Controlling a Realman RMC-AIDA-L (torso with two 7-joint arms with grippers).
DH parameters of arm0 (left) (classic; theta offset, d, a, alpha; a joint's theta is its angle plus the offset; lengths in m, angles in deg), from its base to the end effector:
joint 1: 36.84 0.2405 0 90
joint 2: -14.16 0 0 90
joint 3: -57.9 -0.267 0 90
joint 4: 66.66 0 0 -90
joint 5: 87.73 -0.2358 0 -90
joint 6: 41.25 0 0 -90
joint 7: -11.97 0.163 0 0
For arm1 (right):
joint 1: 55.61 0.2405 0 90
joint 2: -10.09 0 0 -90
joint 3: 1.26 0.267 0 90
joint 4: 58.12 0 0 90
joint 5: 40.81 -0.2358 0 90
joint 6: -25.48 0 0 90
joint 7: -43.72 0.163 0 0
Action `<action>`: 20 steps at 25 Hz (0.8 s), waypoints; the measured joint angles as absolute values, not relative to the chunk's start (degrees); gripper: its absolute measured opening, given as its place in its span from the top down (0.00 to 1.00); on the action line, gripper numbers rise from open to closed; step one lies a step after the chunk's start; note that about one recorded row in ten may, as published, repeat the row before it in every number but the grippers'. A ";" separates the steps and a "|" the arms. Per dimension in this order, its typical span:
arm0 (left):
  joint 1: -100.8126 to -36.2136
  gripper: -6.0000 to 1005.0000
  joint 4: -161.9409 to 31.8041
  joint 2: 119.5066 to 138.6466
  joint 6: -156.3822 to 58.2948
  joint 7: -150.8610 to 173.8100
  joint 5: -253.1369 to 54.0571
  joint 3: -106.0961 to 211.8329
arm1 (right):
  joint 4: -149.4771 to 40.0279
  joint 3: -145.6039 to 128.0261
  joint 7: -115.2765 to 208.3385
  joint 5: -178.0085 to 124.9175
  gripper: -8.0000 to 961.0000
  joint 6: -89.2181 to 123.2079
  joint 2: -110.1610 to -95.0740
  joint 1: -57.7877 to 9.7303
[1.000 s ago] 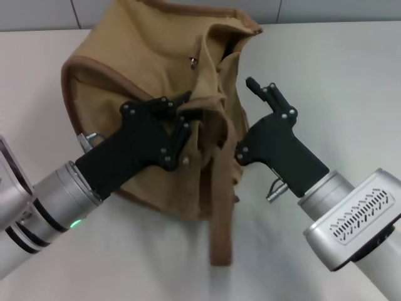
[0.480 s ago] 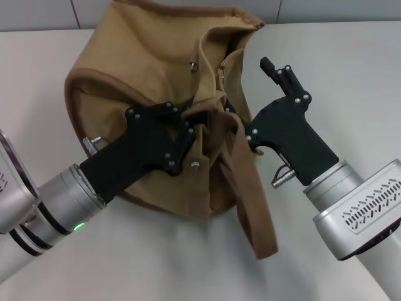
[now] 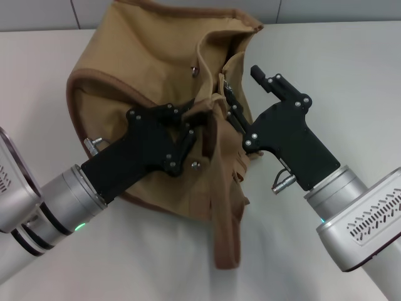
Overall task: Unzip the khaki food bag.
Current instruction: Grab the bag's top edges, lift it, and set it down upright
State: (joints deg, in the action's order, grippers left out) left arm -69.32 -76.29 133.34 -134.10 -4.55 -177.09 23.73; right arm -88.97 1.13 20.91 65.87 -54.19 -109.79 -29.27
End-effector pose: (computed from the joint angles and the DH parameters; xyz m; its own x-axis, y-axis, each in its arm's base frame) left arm -0.2509 0.2952 -0.1053 0.6090 -0.1446 0.7799 0.3568 -0.8282 -0.4322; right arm 0.2192 0.2879 -0.1405 0.7428 0.3202 -0.5879 -0.3839 -0.5157 -0.7659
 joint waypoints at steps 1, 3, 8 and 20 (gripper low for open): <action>-69.32 0.83 -76.35 133.34 -134.09 -4.55 -177.09 23.73 | -88.96 1.15 20.94 66.17 0.23 -54.23 -109.78 -29.27; -69.31 0.82 -76.55 133.34 -134.09 -4.55 -177.09 23.72 | -88.86 1.15 20.96 66.75 0.31 -54.24 -109.79 -29.26; -69.29 0.82 -76.95 133.34 -134.09 -4.55 -177.11 23.73 | -88.73 1.18 20.96 67.02 0.68 -54.25 -109.79 -29.24; -69.25 0.81 -77.49 133.34 -135.99 -4.57 -177.20 25.02 | -88.24 1.11 20.93 67.03 0.99 -53.61 -109.78 -29.25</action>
